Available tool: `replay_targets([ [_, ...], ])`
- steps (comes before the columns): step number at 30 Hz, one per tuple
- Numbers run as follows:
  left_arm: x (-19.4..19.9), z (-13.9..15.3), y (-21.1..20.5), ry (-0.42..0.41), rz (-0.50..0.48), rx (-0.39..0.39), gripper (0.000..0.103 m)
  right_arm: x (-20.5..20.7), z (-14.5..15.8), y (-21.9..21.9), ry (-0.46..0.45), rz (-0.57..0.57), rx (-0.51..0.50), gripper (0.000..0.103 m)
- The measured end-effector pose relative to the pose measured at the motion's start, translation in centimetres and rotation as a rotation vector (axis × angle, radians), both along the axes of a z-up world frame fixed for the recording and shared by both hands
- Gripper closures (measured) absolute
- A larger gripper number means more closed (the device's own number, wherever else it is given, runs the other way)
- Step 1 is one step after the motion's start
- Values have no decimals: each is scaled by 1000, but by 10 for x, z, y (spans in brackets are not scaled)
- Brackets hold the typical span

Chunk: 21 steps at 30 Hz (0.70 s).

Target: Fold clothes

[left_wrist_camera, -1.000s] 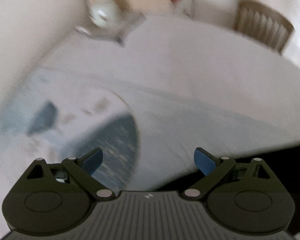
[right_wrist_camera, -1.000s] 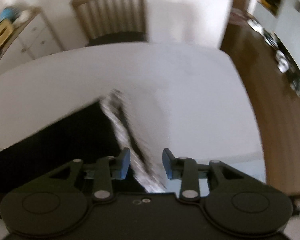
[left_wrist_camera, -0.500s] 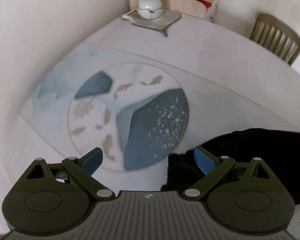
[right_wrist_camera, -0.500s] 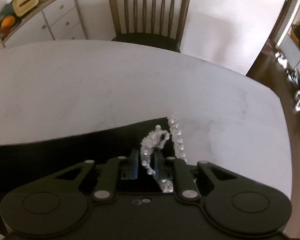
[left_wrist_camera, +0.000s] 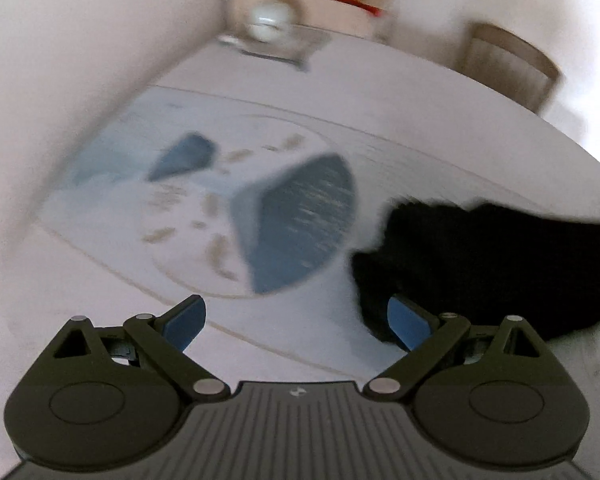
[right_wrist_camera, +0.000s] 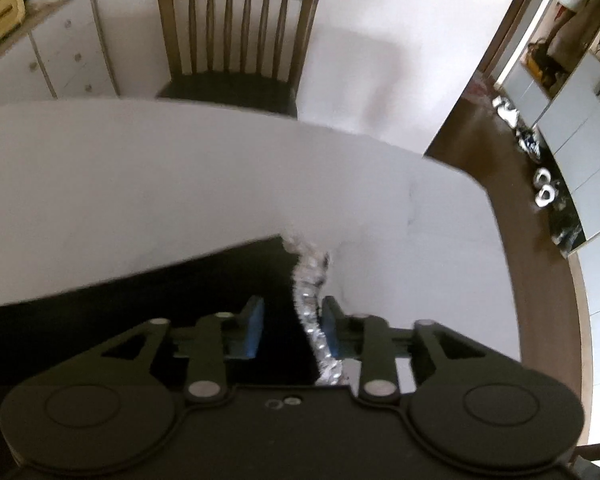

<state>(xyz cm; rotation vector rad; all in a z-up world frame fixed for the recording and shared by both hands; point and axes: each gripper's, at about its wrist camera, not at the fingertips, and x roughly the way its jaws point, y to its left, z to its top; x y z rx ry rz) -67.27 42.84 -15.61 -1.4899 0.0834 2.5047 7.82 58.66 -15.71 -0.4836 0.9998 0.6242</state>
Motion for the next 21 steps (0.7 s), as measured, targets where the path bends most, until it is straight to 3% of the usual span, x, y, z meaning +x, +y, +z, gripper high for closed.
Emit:
replay_targets([
  [4, 5, -14, 22, -22, -185, 65, 5, -36, 26, 7, 13, 87, 62, 0],
  [9, -1, -35, 39, -30, -374, 98, 5, -108, 23, 32, 141, 226, 57, 0],
  [16, -29, -58, 34, -58, -493, 256, 5, -234, -7, 91, 200, 463, -59, 0],
  [21, -50, -58, 22, -92, -525, 438, 5, -295, -14, 129, 223, 546, -68, 0],
])
